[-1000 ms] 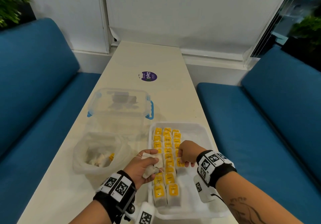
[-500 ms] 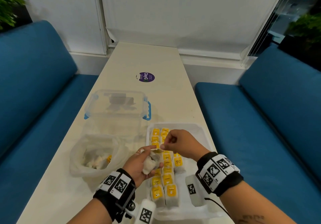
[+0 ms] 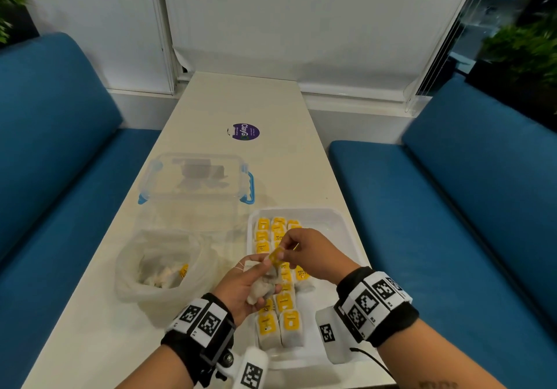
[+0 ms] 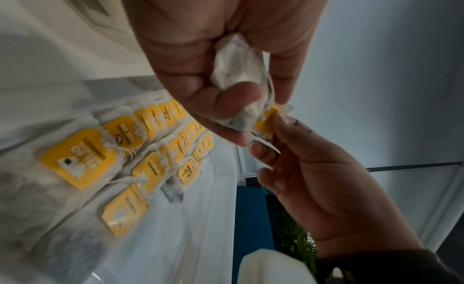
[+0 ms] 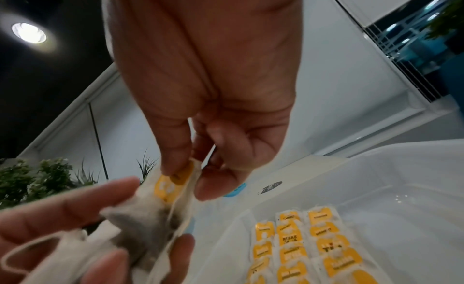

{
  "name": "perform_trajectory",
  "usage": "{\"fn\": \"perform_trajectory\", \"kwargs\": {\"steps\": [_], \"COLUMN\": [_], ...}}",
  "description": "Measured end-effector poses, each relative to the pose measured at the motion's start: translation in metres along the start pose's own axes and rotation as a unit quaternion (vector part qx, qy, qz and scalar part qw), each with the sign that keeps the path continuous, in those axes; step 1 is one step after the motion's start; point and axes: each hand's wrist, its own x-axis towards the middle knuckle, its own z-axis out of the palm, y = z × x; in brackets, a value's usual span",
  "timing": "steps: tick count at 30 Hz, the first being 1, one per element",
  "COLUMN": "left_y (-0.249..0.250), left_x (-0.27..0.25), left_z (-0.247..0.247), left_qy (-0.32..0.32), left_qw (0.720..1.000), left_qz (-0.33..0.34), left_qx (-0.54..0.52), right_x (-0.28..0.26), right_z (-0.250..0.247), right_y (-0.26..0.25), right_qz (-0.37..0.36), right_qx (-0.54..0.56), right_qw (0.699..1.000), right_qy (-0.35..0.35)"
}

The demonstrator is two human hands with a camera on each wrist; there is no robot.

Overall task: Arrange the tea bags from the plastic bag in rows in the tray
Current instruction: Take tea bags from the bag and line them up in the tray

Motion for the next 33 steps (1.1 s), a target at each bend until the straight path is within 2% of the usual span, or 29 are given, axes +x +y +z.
{"fn": "perform_trajectory", "kwargs": {"steps": [7, 9, 12, 15, 19, 20, 27, 33], "left_y": [-0.003, -0.004, -0.004, -0.003, -0.002, -0.002, -0.002, -0.001], "left_x": [0.004, 0.004, 0.002, 0.0, -0.001, -0.001, -0.003, -0.003], "left_z": [-0.002, -0.004, -0.007, -0.008, -0.008, -0.008, -0.007, -0.006], "left_qy": [0.039, 0.044, 0.048, 0.046, 0.049, 0.049, 0.051, 0.049], "left_qw": [0.999, 0.999, 0.999, 0.999, 0.999, 0.999, 0.998, 0.999], "left_qz": [-0.009, -0.01, -0.009, -0.008, -0.013, -0.015, -0.021, -0.021], "left_qx": [0.007, 0.004, -0.001, -0.003, 0.0, 0.0, 0.004, 0.006], "right_x": [-0.01, -0.008, -0.004, -0.004, 0.001, 0.003, 0.004, 0.001], "right_z": [-0.011, -0.016, -0.02, -0.019, -0.018, -0.017, -0.019, -0.017], "right_y": [-0.011, -0.009, 0.0, 0.01, 0.022, 0.024, 0.033, 0.035], "right_qz": [0.02, 0.023, 0.036, 0.059, 0.096, 0.103, 0.132, 0.168], "right_qx": [0.092, 0.049, -0.12, -0.121, -0.112, -0.119, -0.169, -0.204], "right_qw": [0.995, 0.999, 0.992, 0.991, 0.987, 0.985, 0.976, 0.951], "right_qy": [-0.023, -0.001, 0.019, -0.011, 0.063, 0.064, -0.043, -0.158]}}
